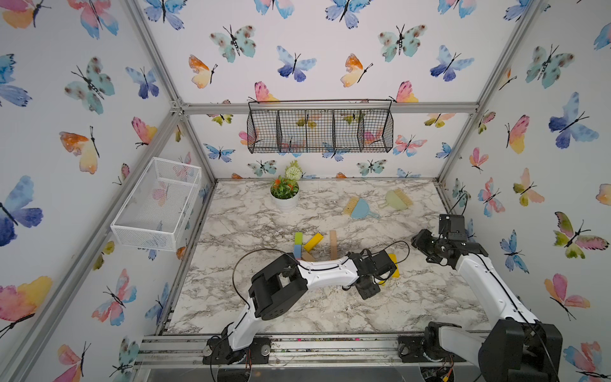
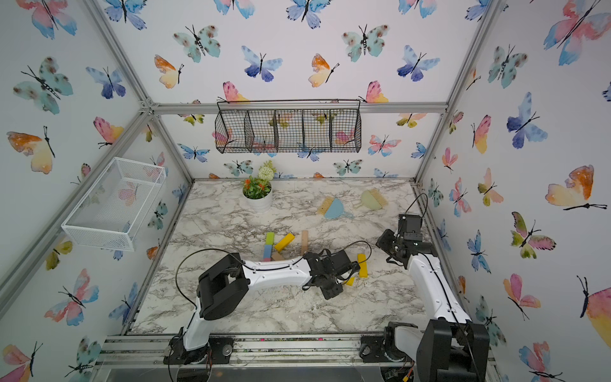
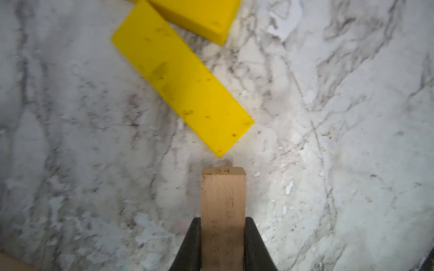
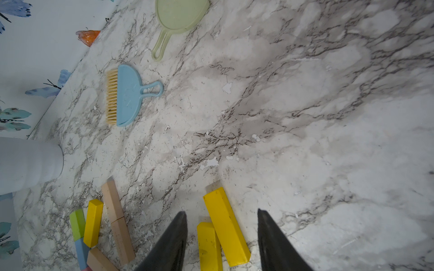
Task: Assemble the letter k with building blocks
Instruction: Pick up the building block from the center of the board, then assemble the building block at the center of the board.
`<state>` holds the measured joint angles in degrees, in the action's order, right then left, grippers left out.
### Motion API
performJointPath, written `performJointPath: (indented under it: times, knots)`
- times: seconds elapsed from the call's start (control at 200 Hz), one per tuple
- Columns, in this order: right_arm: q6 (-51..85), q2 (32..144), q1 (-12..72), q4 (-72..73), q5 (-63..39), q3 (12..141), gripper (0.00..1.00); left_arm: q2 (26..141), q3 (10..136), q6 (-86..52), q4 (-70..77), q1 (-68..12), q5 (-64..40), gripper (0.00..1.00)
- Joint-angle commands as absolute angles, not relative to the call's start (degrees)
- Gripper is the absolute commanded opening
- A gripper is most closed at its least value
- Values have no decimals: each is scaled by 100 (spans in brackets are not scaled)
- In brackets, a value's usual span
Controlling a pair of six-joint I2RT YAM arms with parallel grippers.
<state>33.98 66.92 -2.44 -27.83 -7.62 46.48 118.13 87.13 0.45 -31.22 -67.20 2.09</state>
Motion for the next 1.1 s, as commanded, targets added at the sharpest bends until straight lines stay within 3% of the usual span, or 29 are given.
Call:
performJointPath:
  times: [0.0,0.235,0.44,0.561,1.096]
  knots:
    - [3375,6751,-274,-2730,-832,4571,51,10838,8494,-966,-2892,-6342,368,14]
    - [3384,6794,-272,-2719,-916,4570,50,10226,8017,-3551,-3404,-5837,1313,13]
    - [3393,6781,-272,-2711,-949,4579,50,9918,7193,-5562,-3429,-5426,550,9]
    - [3410,6759,-272,-2733,-1007,4566,50,9988,7322,-5901,-3536,-5600,735,2]
    - [3409,6679,-272,-2698,-1105,4482,50,10951,7662,-5907,-3864,-5783,743,1]
